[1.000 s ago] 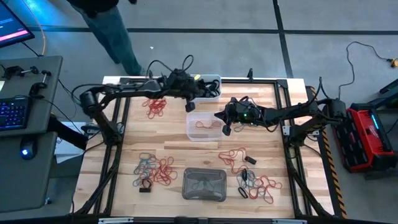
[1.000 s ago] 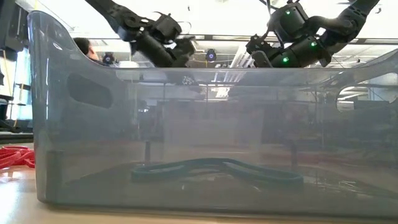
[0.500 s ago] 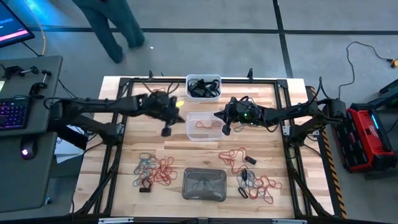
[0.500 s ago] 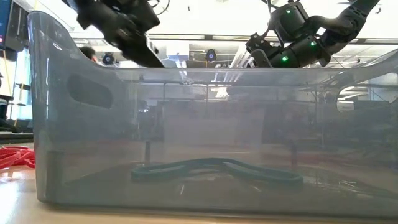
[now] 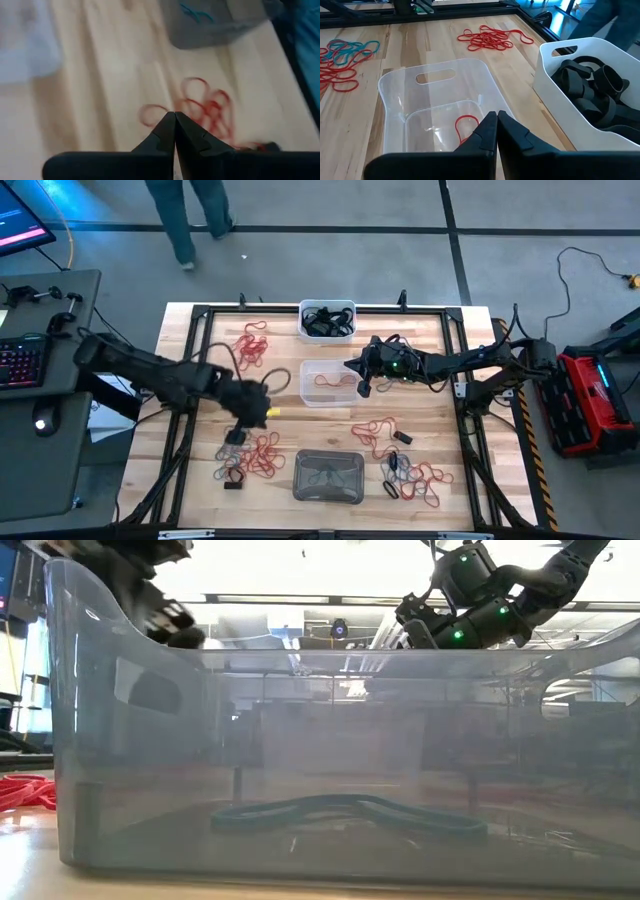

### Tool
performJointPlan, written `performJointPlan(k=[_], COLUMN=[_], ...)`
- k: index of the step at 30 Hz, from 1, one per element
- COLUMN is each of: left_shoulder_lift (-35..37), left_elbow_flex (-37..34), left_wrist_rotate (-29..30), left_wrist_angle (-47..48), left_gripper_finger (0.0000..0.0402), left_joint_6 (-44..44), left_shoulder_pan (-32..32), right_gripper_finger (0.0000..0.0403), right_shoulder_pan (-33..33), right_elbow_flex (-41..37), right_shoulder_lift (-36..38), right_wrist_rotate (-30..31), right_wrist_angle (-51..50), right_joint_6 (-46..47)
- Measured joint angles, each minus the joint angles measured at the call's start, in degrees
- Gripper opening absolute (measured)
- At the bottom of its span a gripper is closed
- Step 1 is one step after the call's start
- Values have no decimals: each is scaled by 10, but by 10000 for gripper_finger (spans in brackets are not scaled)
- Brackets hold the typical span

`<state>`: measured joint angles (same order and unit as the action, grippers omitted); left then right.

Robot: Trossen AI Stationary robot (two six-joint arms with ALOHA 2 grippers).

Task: Sort rubber bands into baskets
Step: Put the black rubber band into the white bin

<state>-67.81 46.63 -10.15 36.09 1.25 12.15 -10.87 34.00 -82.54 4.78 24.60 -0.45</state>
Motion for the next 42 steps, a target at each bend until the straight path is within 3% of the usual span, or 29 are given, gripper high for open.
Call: performJointPlan(k=[11, 23, 34, 42], left_shoulder_lift=[-22, -135, -226, -235], left_elbow_flex=[0, 9, 35, 35], left_wrist_rotate=[58, 66, 66, 69], left_wrist_angle=[32, -4, 3, 34], left_gripper_finger=[0, 23, 89, 102], left_joint_6=[221, 489, 614, 663], left_shoulder_pan=[199, 387, 421, 420], right_gripper_finger=[0, 0, 0, 0], right_shoulder_pan=[0, 0, 0, 0], right_elbow_flex=[0, 0, 0, 0], right_shoulder_lift=[0, 0, 0, 0], right_wrist_rotate=[0, 0, 0, 0], right_wrist_angle=[0, 0, 1, 1], right_joint_6=[-11, -18, -26, -26])
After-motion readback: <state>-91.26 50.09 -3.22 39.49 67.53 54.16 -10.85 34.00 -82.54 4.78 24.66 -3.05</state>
